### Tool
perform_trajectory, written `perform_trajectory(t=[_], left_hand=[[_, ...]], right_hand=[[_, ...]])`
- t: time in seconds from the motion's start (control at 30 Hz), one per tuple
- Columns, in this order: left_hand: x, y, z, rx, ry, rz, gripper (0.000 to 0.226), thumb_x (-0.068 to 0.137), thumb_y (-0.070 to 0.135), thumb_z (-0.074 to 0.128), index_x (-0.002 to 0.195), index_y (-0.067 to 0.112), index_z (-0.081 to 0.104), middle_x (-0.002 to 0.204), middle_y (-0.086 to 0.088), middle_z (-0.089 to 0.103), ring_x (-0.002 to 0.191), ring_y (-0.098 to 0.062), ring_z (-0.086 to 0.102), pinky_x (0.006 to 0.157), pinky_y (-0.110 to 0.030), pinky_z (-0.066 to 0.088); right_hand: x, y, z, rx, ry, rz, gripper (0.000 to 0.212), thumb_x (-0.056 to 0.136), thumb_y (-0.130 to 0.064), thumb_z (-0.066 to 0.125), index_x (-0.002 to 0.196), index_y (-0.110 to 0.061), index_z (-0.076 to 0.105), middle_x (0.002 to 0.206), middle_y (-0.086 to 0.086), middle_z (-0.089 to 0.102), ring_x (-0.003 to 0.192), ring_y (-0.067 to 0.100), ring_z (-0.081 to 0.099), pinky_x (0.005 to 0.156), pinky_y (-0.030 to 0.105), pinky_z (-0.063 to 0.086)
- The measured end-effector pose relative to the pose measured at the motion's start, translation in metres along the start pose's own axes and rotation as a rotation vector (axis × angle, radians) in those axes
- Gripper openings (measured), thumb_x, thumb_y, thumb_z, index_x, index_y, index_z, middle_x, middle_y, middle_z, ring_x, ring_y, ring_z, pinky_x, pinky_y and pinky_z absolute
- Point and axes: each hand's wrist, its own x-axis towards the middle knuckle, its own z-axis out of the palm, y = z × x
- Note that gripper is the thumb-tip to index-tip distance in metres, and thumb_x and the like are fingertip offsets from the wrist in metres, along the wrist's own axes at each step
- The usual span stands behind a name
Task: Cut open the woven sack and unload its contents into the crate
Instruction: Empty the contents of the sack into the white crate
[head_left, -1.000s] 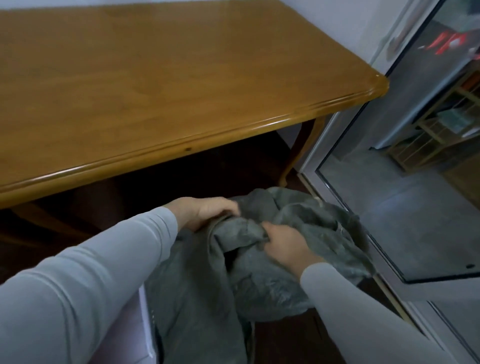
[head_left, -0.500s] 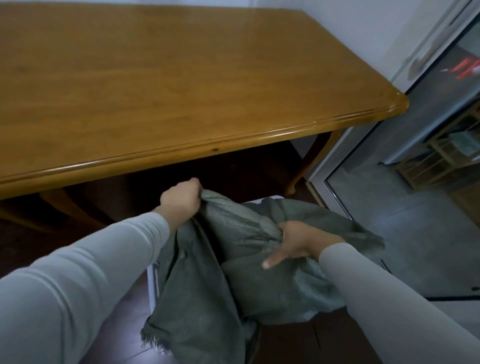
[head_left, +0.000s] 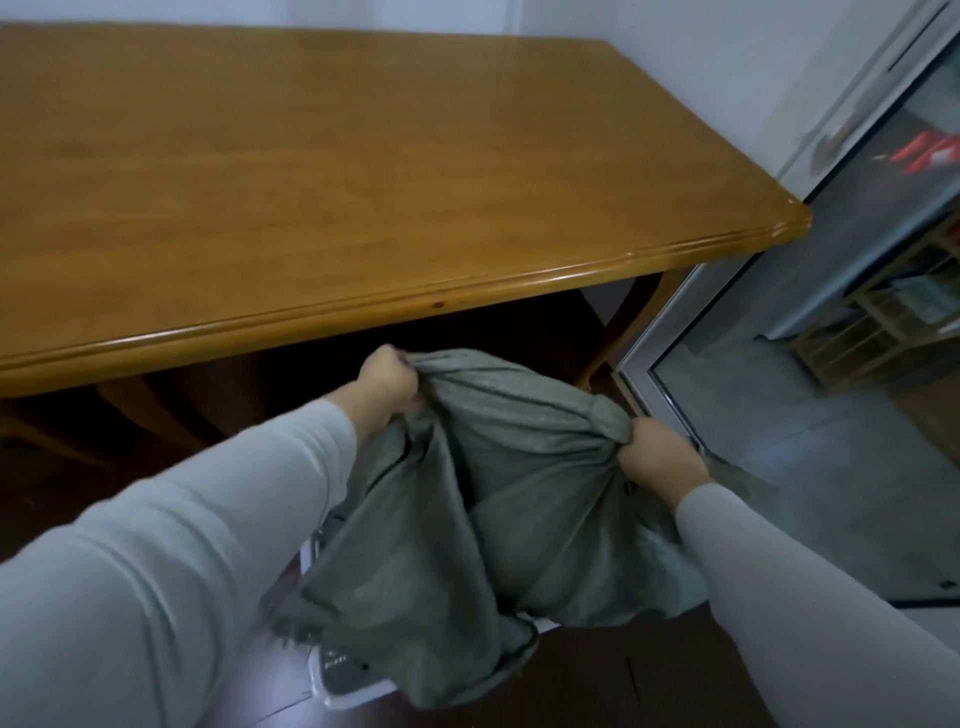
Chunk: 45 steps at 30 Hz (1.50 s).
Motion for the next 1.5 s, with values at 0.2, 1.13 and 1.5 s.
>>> perform_trajectory(t=[0.2, 1.13, 1.5], left_hand=[[-0.024, 0.058, 0.009, -0.160, -0.150, 0.185, 0.057, 0.091, -0.011, 0.045, 0.140, 0.017, 0.041, 0.139, -0.010, 0.044, 0.125, -0.033, 0.047, 0.101, -0.043, 0.048], [-0.040, 0.002, 0.004, 0.663, -0.186, 0.271, 0.049, 0.083, 0.046, 0.064, 0.120, 0.015, 0.054, 0.120, -0.007, 0.061, 0.109, -0.024, 0.058, 0.079, -0.029, 0.045], [-0.061, -0.001, 0.014, 0.829, -0.244, 0.410, 0.156, 0.046, 0.069, 0.079, 0.145, 0.015, -0.028, 0.161, -0.006, -0.009, 0.149, -0.025, -0.005, 0.118, -0.049, 0.002]], right_hand=[[-0.010, 0.015, -0.049, 0.229, 0.211, 0.067, 0.020, 0.088, -0.004, 0.043, 0.070, -0.006, 0.050, 0.086, 0.017, 0.057, 0.088, 0.035, 0.058, 0.074, 0.036, 0.044], [-0.043, 0.002, -0.053, 0.366, 0.446, 0.003, 0.012, 0.088, -0.011, 0.047, 0.093, -0.003, 0.053, 0.093, 0.019, 0.060, 0.096, 0.038, 0.059, 0.071, 0.030, 0.036], [-0.057, -0.019, -0.028, 0.124, 0.192, -0.100, 0.020, 0.083, -0.030, 0.051, 0.099, -0.020, 0.057, 0.105, 0.007, 0.065, 0.100, 0.030, 0.061, 0.075, 0.030, 0.043]])
